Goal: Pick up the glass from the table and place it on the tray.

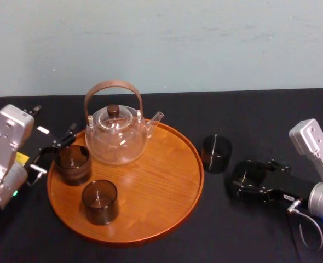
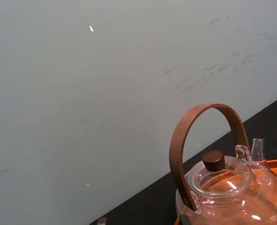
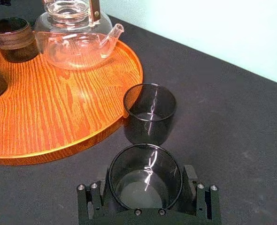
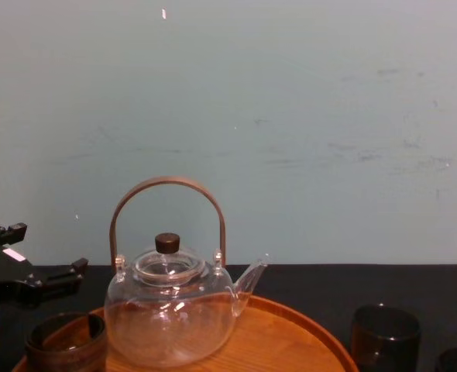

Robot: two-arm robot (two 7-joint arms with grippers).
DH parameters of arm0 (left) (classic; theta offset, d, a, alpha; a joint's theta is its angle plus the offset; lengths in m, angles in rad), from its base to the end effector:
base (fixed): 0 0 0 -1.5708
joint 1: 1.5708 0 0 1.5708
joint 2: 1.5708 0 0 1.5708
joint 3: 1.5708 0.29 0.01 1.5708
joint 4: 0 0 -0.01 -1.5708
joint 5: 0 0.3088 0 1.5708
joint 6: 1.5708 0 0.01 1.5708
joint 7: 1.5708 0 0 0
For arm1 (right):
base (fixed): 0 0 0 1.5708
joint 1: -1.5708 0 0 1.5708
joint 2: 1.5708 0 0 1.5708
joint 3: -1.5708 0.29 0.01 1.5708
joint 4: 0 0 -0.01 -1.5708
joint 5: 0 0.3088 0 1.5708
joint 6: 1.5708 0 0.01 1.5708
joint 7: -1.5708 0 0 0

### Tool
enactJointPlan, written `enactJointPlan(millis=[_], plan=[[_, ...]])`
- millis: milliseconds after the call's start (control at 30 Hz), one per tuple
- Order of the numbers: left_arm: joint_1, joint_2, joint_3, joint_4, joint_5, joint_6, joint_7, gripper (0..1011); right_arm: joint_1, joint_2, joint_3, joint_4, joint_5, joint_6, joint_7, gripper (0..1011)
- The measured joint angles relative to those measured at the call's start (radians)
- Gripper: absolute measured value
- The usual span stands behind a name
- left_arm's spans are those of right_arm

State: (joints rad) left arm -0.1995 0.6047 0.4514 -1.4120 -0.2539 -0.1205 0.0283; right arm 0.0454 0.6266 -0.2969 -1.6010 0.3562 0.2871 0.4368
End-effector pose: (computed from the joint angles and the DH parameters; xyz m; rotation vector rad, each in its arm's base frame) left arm 0.3581 0.0827 -0.3023 0.3045 -0.2850 1.2480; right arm 0.3270 -0.0932 -0.2797 -0.4630 0.1366 -0.8826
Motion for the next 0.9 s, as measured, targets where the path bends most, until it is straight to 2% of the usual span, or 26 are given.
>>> enactJointPlan(millis=[300, 700, 900], plan=[[0.0, 0.0, 0.0, 0.0, 0.0, 0.0, 0.0, 1001, 0.009, 0.0, -0.018, 0.006, -0.002, 0.006, 0.008, 1002], [0.0, 0.0, 0.0, 0.0, 0.0, 0.0, 0.0, 1001, 0.009, -0.001, -0.015, 0.006, -0.002, 0.006, 0.007, 1003], [0.0, 0.0, 0.0, 0.0, 0.0, 0.0, 0.0, 1001, 0.008, -0.001, -0.014, 0.005, -0.001, 0.006, 0.007, 906]])
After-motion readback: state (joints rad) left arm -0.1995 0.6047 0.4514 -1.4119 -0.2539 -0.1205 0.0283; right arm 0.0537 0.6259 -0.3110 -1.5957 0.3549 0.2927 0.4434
